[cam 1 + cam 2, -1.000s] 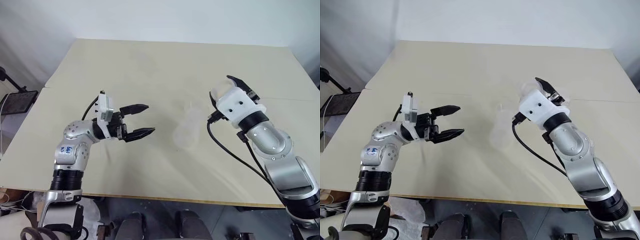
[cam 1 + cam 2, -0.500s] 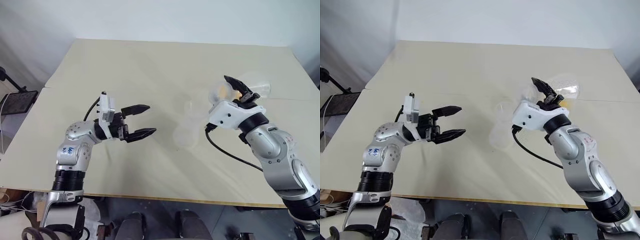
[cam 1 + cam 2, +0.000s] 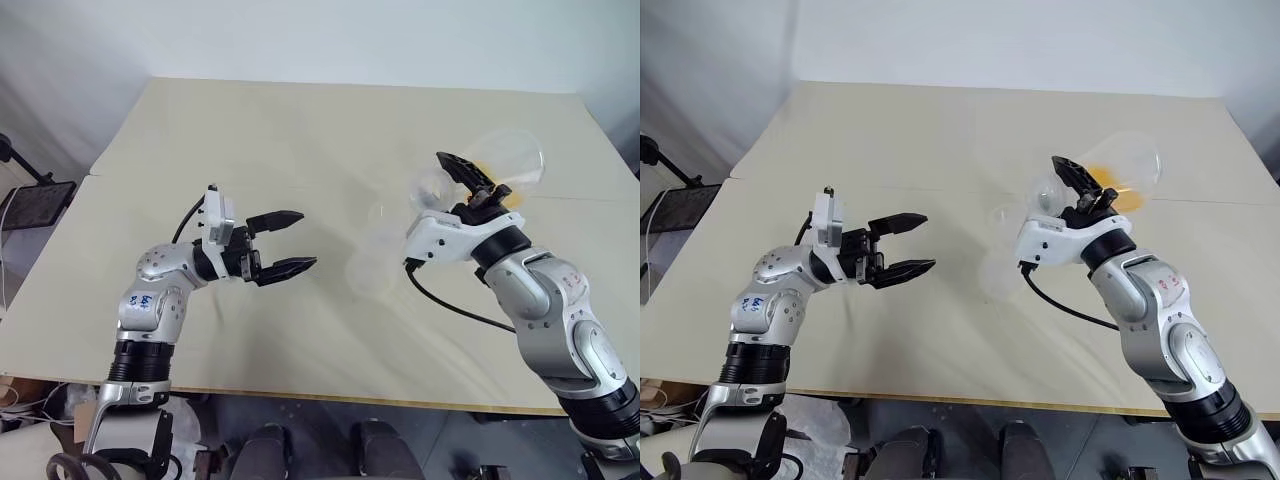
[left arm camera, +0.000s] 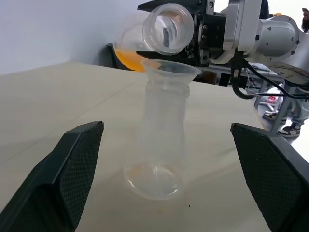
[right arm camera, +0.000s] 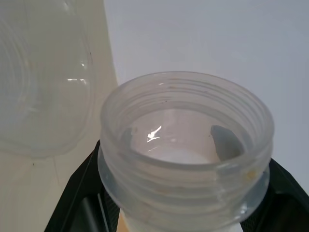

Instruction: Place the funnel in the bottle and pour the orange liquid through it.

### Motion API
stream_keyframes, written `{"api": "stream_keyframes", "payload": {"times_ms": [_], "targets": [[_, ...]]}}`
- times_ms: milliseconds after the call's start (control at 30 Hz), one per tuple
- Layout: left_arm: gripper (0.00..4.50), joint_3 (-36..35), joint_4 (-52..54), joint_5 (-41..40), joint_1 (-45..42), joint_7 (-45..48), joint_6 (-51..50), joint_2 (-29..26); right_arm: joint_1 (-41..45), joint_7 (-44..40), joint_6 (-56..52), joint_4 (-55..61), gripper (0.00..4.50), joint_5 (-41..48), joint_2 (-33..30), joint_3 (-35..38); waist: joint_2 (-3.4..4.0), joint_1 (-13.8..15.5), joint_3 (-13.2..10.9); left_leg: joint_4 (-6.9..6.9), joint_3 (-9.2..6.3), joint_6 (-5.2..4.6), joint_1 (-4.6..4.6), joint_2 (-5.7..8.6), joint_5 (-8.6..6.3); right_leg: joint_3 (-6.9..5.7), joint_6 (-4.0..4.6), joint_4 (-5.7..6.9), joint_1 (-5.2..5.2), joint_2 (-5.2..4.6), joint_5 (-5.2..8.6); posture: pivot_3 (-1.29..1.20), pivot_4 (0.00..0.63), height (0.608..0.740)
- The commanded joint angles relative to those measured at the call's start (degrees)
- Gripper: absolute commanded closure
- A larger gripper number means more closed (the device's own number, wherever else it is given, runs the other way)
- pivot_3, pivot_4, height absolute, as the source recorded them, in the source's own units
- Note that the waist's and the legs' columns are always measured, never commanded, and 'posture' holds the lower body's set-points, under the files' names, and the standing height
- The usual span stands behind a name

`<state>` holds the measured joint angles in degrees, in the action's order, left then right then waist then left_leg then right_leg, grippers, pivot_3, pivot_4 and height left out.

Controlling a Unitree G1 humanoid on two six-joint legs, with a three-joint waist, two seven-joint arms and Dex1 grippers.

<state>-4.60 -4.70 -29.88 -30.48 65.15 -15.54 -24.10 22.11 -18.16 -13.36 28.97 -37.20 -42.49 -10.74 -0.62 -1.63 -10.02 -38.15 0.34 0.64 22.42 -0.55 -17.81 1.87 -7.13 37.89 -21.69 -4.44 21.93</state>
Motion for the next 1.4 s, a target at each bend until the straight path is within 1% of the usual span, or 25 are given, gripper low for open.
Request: {"api": "stream_keyframes", "payload": {"times_ms": [33, 233, 800, 1400], "targets": [[0.00, -0.4, 1.7, -1.1, 0.1, 0.0, 0.8, -0.3, 1.3, 0.7, 1.6, 0.9, 2.01, -4.3, 0.2, 1.7, 0.00, 0.0, 0.0, 0.00, 0.00, 0.00, 0.00, 0.00, 0.00, 0.00, 0.00, 0.00, 0.00, 0.00, 0.00, 0.00, 0.150, 0.740], [0.00, -0.4, 1.8, -1.1, 0.1, 0.1, 0.8, -0.3, 2.2, 0.7, 3.2, -0.8, 2.01, -8.6, 0.7, 1.6, 0.00, 0.0, 0.0, 0.00, 0.02, 0.00, -0.02, 0.00, 0.00, -0.02, 0.00, 0.01, 0.00, 0.00, 0.00, 0.00, 0.150, 0.740], [0.00, -0.4, 2.0, -1.3, 0.2, -0.4, 0.8, 0.2, 2.6, 0.4, 8.9, -2.4, 2.01, -15.8, 0.1, 2.2, 0.00, 0.0, 0.0, -0.01, 0.05, 0.00, -0.03, 0.00, 0.00, -0.03, 0.00, 0.04, 0.00, 0.01, 0.00, 0.00, 0.150, 0.740], [0.00, -0.2, 2.3, -1.4, 0.7, -0.5, 0.7, 0.6, 3.0, 0.1, 11.0, -3.7, 2.01, -17.8, 0.4, 3.8, 0.00, 0.0, 0.0, -0.01, 0.06, 0.01, -0.04, 0.00, 0.00, -0.02, 0.00, 0.04, 0.00, 0.01, 0.00, 0.00, 0.150, 0.740]]}}
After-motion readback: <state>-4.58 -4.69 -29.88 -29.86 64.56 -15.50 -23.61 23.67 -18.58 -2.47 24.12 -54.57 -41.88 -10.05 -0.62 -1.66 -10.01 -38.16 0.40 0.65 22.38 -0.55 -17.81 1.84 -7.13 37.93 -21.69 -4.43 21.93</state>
